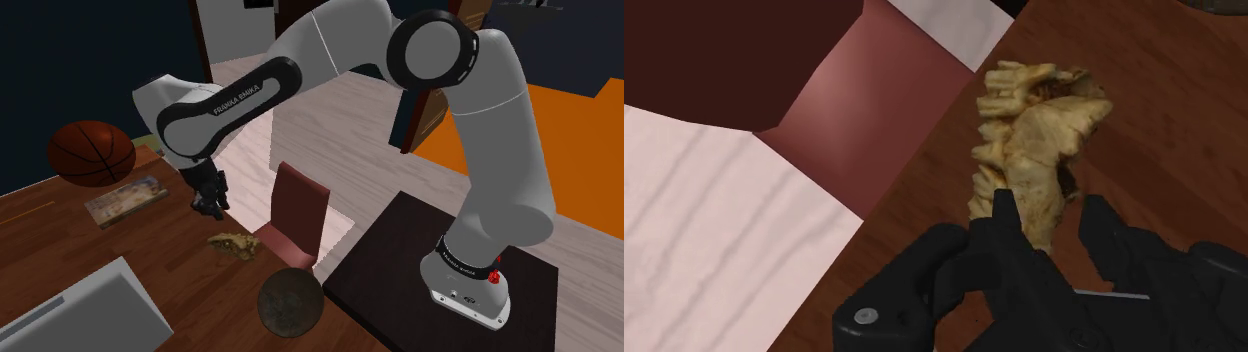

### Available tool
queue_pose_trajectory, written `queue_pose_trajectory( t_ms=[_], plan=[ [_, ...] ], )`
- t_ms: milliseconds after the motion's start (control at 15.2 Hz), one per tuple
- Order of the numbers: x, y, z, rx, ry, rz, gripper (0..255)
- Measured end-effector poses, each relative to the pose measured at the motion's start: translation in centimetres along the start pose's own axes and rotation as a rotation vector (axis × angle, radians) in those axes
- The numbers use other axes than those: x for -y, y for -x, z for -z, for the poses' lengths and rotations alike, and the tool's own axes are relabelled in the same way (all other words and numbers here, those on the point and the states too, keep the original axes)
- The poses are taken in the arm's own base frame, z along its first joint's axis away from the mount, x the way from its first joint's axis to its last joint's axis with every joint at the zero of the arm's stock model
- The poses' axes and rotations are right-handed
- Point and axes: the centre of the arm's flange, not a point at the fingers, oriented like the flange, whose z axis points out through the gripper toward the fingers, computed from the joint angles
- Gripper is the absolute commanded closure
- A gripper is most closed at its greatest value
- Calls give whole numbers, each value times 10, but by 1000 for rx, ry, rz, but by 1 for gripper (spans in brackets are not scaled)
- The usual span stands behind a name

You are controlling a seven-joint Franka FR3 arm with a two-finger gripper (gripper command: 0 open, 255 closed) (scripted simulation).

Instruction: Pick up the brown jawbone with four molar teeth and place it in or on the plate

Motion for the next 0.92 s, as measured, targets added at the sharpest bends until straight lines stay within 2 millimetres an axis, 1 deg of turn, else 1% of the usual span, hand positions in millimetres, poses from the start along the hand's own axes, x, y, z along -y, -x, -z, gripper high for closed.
queue_pose_trajectory(
  t_ms=[66, 198, 330, 462, 528, 660, 924],
  plan=[
    [6, -5, -2, 5, 14, -11, 0],
    [25, -24, -9, 22, 61, -55, 0],
    [47, -43, -25, 41, 118, -106, 0],
    [67, -70, -41, 60, 178, -161, 0],
    [73, -80, -46, 68, 201, -182, 0],
    [77, -84, -58, 75, 220, -199, 0],
    [73, -83, -76, 76, 227, -205, 0]
  ],
)
